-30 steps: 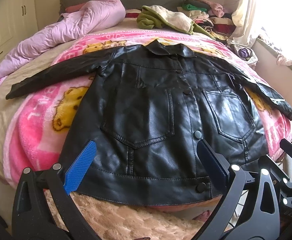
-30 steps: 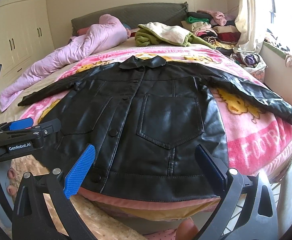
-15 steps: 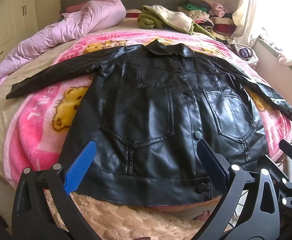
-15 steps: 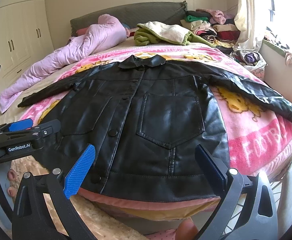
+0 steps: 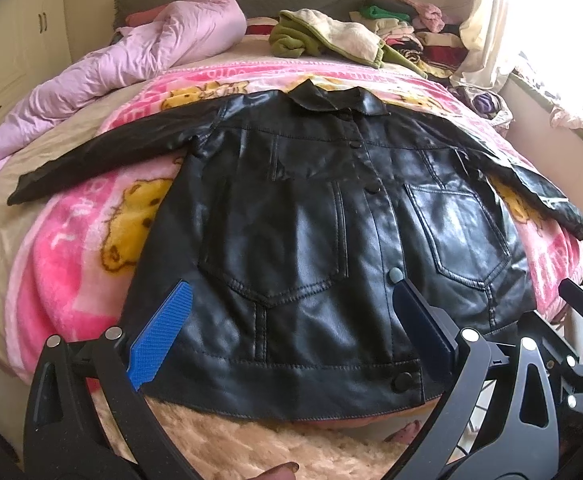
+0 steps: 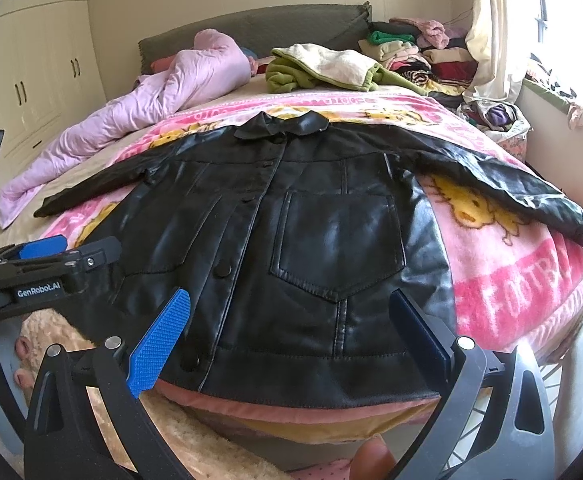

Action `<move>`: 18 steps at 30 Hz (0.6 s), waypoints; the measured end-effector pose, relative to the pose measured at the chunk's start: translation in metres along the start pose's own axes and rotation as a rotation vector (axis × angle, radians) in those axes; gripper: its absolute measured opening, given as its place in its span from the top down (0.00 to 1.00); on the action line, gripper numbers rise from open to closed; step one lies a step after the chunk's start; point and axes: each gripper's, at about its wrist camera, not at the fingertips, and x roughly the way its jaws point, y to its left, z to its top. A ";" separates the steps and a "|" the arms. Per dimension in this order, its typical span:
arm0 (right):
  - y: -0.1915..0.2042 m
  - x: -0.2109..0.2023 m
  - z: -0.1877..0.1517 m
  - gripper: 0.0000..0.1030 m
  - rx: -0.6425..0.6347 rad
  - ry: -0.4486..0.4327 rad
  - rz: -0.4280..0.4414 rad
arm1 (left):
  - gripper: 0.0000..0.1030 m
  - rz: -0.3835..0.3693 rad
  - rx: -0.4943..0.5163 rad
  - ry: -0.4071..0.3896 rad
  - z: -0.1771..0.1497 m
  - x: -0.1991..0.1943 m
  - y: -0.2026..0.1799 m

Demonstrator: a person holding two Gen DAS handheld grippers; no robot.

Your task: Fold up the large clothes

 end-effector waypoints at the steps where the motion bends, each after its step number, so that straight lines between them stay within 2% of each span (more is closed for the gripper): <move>1: -0.001 0.000 0.000 0.04 0.005 -0.003 0.001 | 0.09 0.003 -0.002 -0.005 0.004 0.000 0.002; 7: -0.011 0.003 0.026 0.04 0.045 -0.021 0.008 | 0.09 -0.035 -0.033 -0.041 0.042 0.000 0.019; 11: -0.022 0.000 0.052 0.04 0.069 -0.064 0.023 | 0.09 0.005 -0.024 -0.061 0.068 0.003 0.022; 18: -0.035 -0.002 0.087 0.04 0.067 -0.119 0.008 | 0.09 0.030 -0.004 -0.100 0.109 -0.003 0.022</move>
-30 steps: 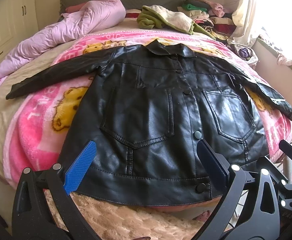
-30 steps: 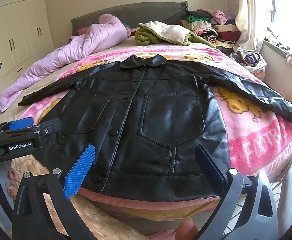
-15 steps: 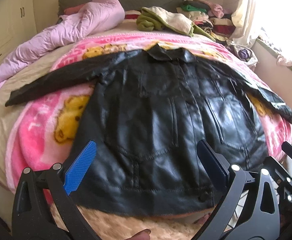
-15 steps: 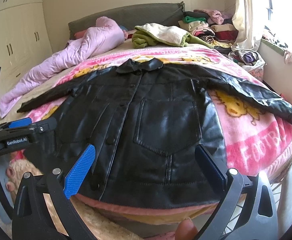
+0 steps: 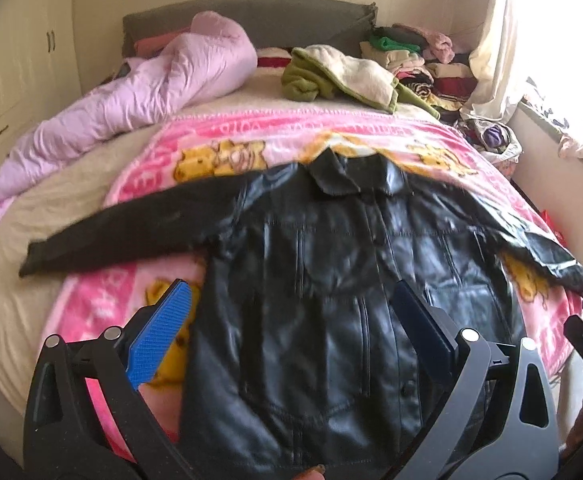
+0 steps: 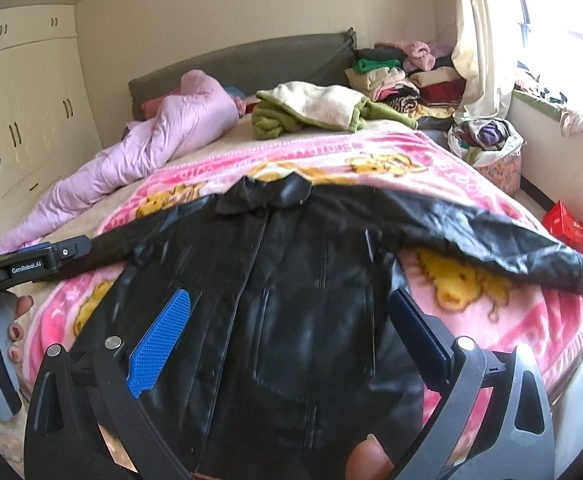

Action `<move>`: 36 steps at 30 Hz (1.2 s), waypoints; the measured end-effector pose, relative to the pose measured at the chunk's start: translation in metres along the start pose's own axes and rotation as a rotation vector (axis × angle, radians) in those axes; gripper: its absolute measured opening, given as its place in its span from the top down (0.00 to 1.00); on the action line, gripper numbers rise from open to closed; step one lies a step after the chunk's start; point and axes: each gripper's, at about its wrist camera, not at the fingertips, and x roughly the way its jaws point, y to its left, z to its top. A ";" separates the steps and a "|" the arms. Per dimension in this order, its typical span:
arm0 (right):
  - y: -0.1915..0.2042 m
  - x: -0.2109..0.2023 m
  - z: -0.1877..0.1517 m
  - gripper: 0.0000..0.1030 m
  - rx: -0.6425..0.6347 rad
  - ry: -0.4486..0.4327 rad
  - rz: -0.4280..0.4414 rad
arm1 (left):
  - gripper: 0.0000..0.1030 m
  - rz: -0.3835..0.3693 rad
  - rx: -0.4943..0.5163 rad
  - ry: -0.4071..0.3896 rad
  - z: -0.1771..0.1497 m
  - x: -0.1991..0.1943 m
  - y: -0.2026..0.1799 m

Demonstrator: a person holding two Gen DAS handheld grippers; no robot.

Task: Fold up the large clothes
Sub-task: 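Grasp the jacket sleeve cuff with the right tool and lift it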

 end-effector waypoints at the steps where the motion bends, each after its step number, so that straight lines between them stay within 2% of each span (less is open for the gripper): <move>1: -0.002 -0.001 0.005 0.04 0.007 -0.013 -0.001 | 0.09 0.001 0.008 -0.008 0.008 -0.002 0.000; 3: -0.007 -0.003 0.017 0.04 0.018 -0.031 0.004 | 0.09 -0.017 0.017 -0.017 0.022 -0.004 -0.002; 6: -0.012 -0.003 0.036 0.04 0.033 -0.058 0.001 | 0.09 -0.005 0.023 -0.046 0.043 -0.011 -0.004; 10: -0.020 -0.008 0.063 0.04 0.057 -0.095 0.005 | 0.09 -0.028 -0.001 -0.069 0.072 -0.013 -0.005; 15: -0.038 -0.011 0.093 0.04 0.098 -0.161 -0.006 | 0.09 -0.070 -0.016 -0.042 0.103 0.006 -0.013; 21: -0.075 -0.010 0.118 0.04 0.180 -0.210 -0.061 | 0.09 -0.075 0.013 -0.041 0.128 0.025 -0.034; 29: -0.148 -0.004 0.123 0.04 0.337 -0.225 -0.170 | 0.09 -0.083 0.028 -0.046 0.147 0.055 -0.060; 36: -0.215 0.009 0.101 0.04 0.471 -0.202 -0.278 | 0.09 -0.099 0.060 -0.019 0.135 0.099 -0.093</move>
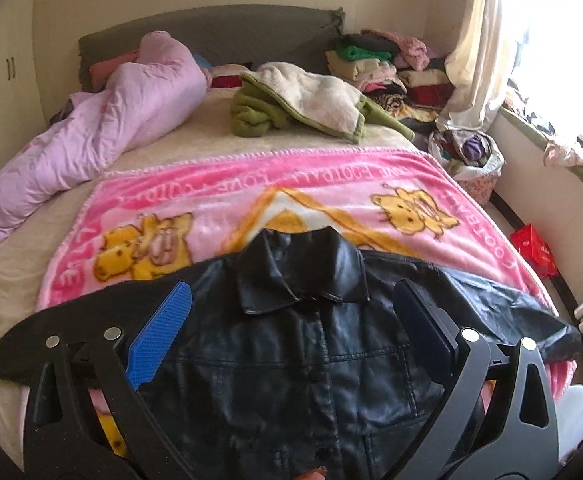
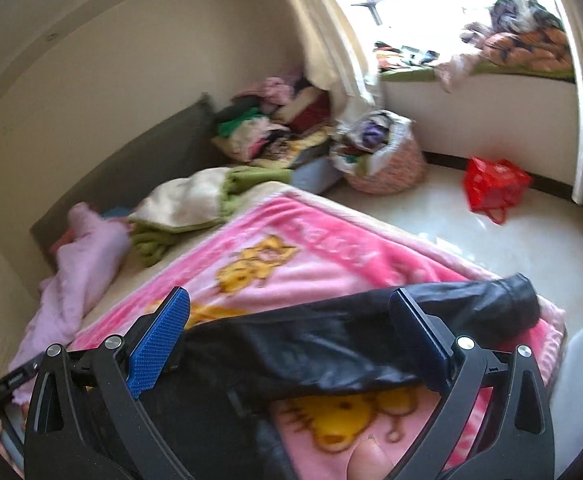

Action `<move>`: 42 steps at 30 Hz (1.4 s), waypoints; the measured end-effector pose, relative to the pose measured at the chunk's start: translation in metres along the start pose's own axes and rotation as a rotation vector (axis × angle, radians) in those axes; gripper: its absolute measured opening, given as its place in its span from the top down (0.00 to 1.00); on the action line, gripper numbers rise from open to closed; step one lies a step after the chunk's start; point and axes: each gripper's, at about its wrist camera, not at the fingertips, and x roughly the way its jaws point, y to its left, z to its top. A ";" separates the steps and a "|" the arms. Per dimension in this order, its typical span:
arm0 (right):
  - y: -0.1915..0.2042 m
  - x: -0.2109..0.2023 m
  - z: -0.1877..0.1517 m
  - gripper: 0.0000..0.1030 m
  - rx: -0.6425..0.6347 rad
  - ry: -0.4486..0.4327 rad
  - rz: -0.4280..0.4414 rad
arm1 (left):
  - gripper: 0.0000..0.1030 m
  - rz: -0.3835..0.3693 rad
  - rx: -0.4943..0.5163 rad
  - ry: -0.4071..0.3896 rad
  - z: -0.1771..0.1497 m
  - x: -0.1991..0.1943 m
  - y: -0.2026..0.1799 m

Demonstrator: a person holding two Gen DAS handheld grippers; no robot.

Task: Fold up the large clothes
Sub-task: 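Grasp the jacket sleeve cuff with the right tool and lift it, then carry the sleeve across the jacket body with the right tool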

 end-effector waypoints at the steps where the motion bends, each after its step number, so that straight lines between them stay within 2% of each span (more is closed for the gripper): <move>1: -0.009 0.003 -0.001 0.04 0.016 0.001 -0.021 | 0.09 -0.010 0.005 0.008 -0.003 0.007 -0.005; 7: -0.066 0.035 -0.020 0.04 0.131 0.044 -0.166 | 0.09 -0.034 0.037 0.057 -0.025 0.048 -0.039; 12: -0.108 0.052 -0.038 0.04 0.220 0.086 -0.243 | 0.09 -0.089 0.049 0.102 -0.047 0.078 -0.069; 19: -0.158 0.071 -0.062 0.04 0.335 0.131 -0.337 | 0.09 -0.118 0.162 0.196 -0.092 0.110 -0.117; 23: -0.179 0.081 -0.072 0.04 0.404 0.154 -0.329 | 0.09 -0.143 0.195 0.232 -0.107 0.122 -0.127; 25: -0.189 0.087 -0.075 0.04 0.446 0.168 -0.321 | 0.09 -0.132 0.202 0.233 -0.111 0.127 -0.129; 29: -0.211 0.105 -0.085 0.04 0.553 0.219 -0.222 | 0.09 -0.139 0.202 0.251 -0.117 0.138 -0.130; 34: -0.219 0.117 -0.080 0.05 0.579 0.181 -0.174 | 0.09 -0.125 0.221 0.268 -0.123 0.146 -0.129; 37: -0.224 0.118 -0.072 0.45 0.584 0.166 -0.143 | 0.09 -0.120 0.213 0.259 -0.116 0.144 -0.123; 38: -0.225 0.118 -0.070 0.49 0.592 0.162 -0.124 | 0.09 -0.124 0.208 0.254 -0.113 0.142 -0.121; 40: -0.223 0.109 -0.064 0.69 0.583 0.143 -0.105 | 0.09 -0.128 0.197 0.244 -0.106 0.137 -0.117; 42: -0.215 0.099 -0.053 0.76 0.534 0.117 -0.090 | 0.09 -0.129 0.183 0.244 -0.100 0.131 -0.111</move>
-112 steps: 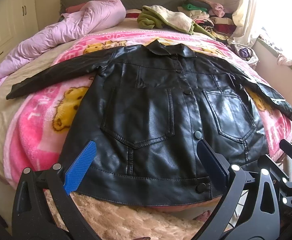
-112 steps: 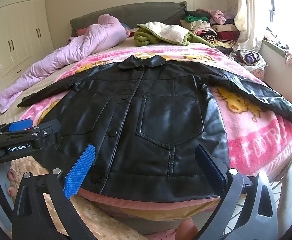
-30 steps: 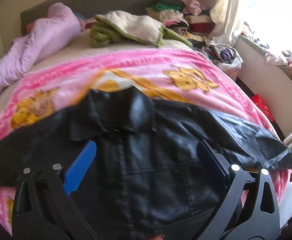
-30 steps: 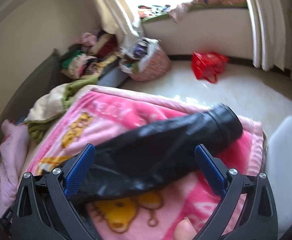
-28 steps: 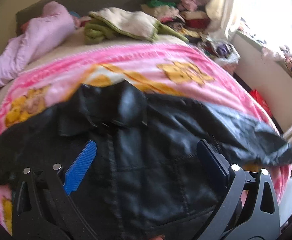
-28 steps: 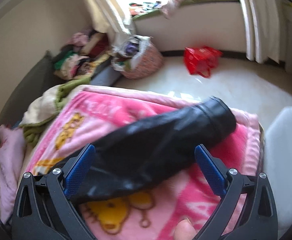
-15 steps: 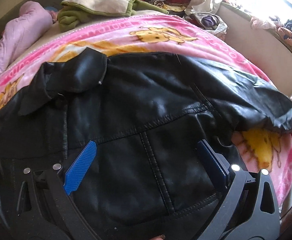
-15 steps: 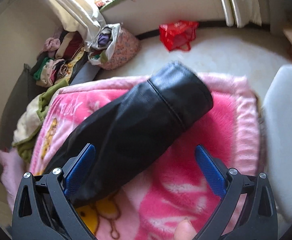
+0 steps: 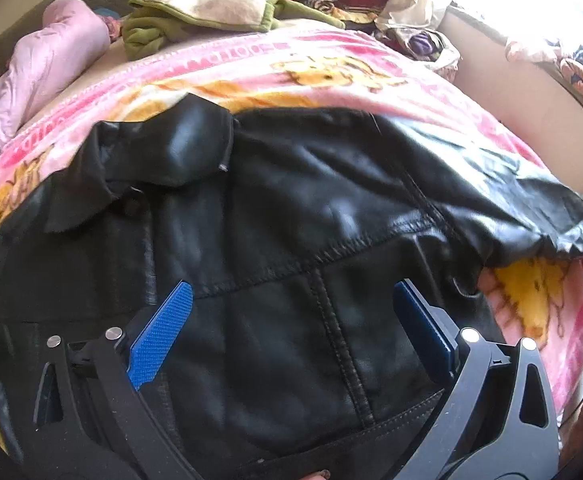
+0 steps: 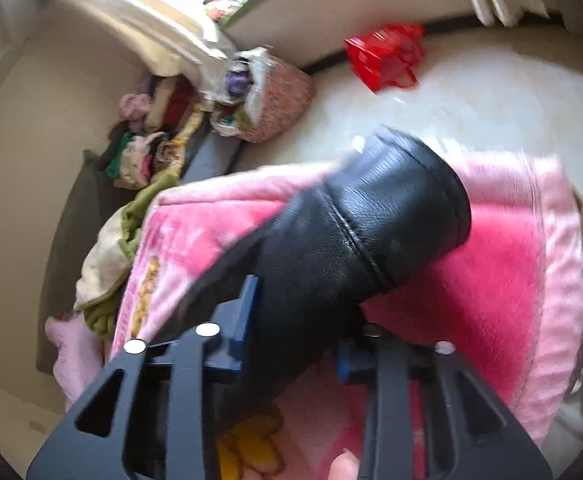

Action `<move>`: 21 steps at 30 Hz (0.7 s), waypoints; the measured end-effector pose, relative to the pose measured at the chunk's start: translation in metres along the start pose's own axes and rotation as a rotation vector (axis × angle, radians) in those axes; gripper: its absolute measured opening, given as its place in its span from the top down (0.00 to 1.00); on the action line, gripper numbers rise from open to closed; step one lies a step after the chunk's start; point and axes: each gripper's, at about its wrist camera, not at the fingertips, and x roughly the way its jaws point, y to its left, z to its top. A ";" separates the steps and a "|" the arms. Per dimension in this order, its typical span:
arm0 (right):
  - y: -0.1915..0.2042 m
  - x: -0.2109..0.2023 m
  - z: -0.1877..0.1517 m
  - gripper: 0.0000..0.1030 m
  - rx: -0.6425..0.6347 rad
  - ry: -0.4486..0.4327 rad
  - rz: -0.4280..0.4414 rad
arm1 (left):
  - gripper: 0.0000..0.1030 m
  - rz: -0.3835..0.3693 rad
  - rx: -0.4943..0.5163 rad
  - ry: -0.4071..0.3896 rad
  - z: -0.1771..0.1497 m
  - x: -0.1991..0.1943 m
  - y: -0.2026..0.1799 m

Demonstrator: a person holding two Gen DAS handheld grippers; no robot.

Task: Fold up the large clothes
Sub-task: 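Carry the sleeve across the jacket body with the right tool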

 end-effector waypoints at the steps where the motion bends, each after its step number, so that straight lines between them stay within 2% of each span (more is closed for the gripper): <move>1: 0.007 -0.007 0.002 0.78 -0.021 -0.013 0.012 | 0.09 -0.005 -0.006 0.002 0.002 -0.003 0.003; 5: 0.055 -0.041 0.012 0.89 -0.142 -0.063 0.088 | 0.09 -0.036 -0.061 -0.010 0.012 -0.021 0.025; 9: 0.118 -0.077 0.016 0.92 -0.265 -0.088 0.160 | 0.09 -0.055 -0.123 -0.043 0.021 -0.043 0.053; 12: 0.175 -0.105 0.011 0.92 -0.366 -0.102 0.211 | 0.09 -0.037 -0.152 -0.056 0.028 -0.061 0.078; 17: 0.271 -0.132 -0.019 0.92 -0.521 -0.094 0.313 | 0.09 -0.075 -0.290 -0.081 0.032 -0.085 0.133; 21: 0.331 -0.133 -0.054 0.92 -0.623 -0.073 0.375 | 0.09 -0.088 -0.357 -0.096 0.028 -0.103 0.170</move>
